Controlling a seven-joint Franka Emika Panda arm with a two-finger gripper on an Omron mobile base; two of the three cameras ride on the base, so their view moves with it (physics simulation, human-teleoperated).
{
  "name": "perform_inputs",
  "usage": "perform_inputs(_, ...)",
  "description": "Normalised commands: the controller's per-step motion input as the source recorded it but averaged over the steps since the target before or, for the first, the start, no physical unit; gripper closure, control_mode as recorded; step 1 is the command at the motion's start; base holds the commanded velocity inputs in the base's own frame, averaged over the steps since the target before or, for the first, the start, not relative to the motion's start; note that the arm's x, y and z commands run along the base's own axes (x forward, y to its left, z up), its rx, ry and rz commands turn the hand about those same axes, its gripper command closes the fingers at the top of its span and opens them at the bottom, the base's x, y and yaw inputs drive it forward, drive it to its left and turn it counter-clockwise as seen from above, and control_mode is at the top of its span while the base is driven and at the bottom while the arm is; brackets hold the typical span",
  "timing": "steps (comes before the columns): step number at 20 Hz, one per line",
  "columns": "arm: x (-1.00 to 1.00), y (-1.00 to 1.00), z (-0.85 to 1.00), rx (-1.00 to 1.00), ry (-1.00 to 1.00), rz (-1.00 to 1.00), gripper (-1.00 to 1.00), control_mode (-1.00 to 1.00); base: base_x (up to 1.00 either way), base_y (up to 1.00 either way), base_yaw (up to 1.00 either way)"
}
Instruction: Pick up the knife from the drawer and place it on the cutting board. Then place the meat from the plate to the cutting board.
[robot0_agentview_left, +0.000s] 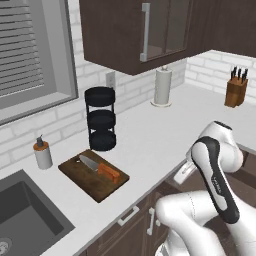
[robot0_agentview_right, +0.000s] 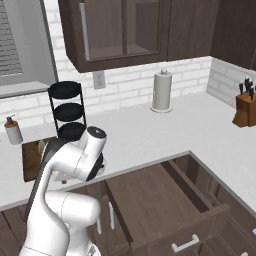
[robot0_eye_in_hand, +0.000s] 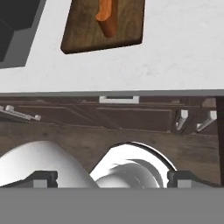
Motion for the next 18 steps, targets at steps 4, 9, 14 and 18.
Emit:
perform_inputs(4, 0.00, 0.00, 0.00, 0.01, 0.00, 0.00, -1.00, 1.00, 0.00, 0.00, 0.00)
perform_inputs(9, 0.00, 0.00, 0.00, 0.00, 0.00, 0.00, -1.00, 1.00, -0.75, 0.11, 0.00)
perform_inputs(14, 0.00, 0.00, 0.00, 0.00, 0.00, 0.00, -1.00, 1.00, -0.41, 0.24, 0.15)
perform_inputs(18, 0.00, 0.00, 0.00, 0.00, 0.00, 0.00, -1.00, 1.00, 0.10, 0.53, 0.47)
